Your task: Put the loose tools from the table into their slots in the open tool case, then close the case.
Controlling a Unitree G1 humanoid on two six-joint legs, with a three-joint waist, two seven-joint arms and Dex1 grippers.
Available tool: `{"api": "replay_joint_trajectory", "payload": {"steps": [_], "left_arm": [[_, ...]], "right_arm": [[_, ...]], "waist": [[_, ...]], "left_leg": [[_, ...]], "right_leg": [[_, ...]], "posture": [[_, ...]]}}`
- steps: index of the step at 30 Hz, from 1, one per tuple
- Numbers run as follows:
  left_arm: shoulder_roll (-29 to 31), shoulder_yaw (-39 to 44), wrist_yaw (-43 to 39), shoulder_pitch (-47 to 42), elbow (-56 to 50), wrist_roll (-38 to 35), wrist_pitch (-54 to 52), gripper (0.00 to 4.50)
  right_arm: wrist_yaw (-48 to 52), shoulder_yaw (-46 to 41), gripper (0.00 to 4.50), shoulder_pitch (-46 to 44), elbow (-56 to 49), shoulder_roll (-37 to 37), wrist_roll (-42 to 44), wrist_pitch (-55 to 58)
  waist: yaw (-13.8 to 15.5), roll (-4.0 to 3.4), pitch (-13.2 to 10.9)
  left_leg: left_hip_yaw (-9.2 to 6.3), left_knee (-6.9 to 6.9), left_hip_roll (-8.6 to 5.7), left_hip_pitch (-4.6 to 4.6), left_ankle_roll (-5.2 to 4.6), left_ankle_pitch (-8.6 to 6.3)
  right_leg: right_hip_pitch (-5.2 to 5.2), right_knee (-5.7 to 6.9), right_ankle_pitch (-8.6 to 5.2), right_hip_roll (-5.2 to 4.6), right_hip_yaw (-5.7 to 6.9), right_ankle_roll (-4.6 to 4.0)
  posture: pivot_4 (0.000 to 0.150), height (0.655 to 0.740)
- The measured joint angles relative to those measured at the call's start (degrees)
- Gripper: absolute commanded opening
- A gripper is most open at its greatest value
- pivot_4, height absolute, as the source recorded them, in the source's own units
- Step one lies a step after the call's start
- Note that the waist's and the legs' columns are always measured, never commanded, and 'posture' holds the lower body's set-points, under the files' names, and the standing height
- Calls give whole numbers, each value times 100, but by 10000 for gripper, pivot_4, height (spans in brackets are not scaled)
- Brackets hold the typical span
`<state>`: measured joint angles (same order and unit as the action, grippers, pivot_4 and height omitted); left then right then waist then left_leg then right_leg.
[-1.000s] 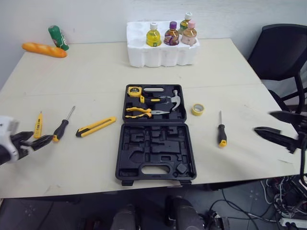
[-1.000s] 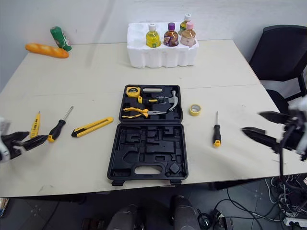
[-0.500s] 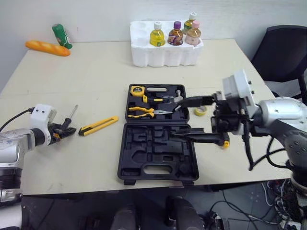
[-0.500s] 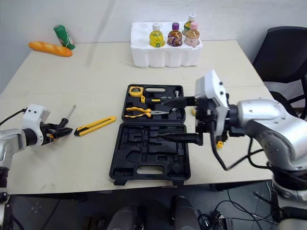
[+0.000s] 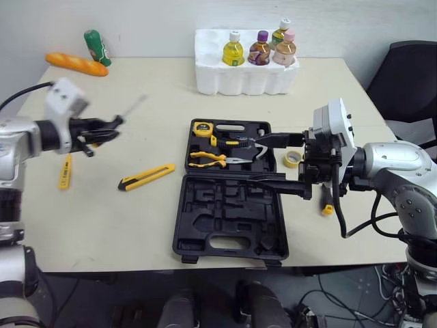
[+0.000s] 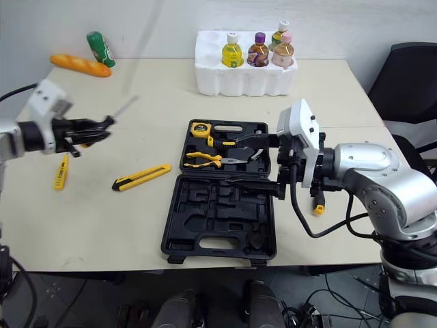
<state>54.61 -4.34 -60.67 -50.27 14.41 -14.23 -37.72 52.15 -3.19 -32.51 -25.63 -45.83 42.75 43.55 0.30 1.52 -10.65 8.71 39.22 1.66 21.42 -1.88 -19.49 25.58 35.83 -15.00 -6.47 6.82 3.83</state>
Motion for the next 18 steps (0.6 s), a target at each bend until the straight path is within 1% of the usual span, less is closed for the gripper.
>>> {"api": "replay_joint_trajectory", "payload": {"steps": [5, 8, 11, 14, 18], "left_arm": [[-509, -1246, -1047, -583, -646, 47, -280, 9964], [-706, -1850, -1473, -957, -874, 274, -257, 9964], [-966, -2388, -1580, -1108, -835, 760, 38, 9964], [-1207, -2804, -1566, -1103, -442, 1264, 589, 9964], [-1733, -2931, -1385, -1243, 267, 1670, 880, 9964]], "right_arm": [[-251, -513, 45000, 964, -530, -185, -19, 35], [-426, -738, 45000, 1423, -897, -240, 64, 79], [-684, -932, 45000, 1930, -1237, -238, 79, 147], [-969, -1068, 45000, 2324, -1534, -198, 114, 159], [-1410, -1267, 45000, 2995, -1967, -92, 107, 176]], "waist": [[-17, 1, -1], [-48, -1, -2], [-32, -1, -2], [-27, -1, -2], [25, 0, -2]], "left_leg": [[2, 3, 7, 6, -4, 2], [7, 3, 13, -8, 4, 6], [2, 3, 15, -17, 10, 12], [-4, 3, 14, -16, 7, 14], [-15, 6, 10, -1, -1, 15]], "right_leg": [[1, -9, 3, 15, 9, 6], [0, 1, 3, 23, -1, 5], [-2, -8, -2, 23, -18, -3], [-2, -6, -2, 19, -43, -4], [-2, -14, -2, 15, -34, -3]], "posture": [[1500, 7367], [1500, 7367], [1500, 7367], [1500, 7367], [1500, 7367]]}}
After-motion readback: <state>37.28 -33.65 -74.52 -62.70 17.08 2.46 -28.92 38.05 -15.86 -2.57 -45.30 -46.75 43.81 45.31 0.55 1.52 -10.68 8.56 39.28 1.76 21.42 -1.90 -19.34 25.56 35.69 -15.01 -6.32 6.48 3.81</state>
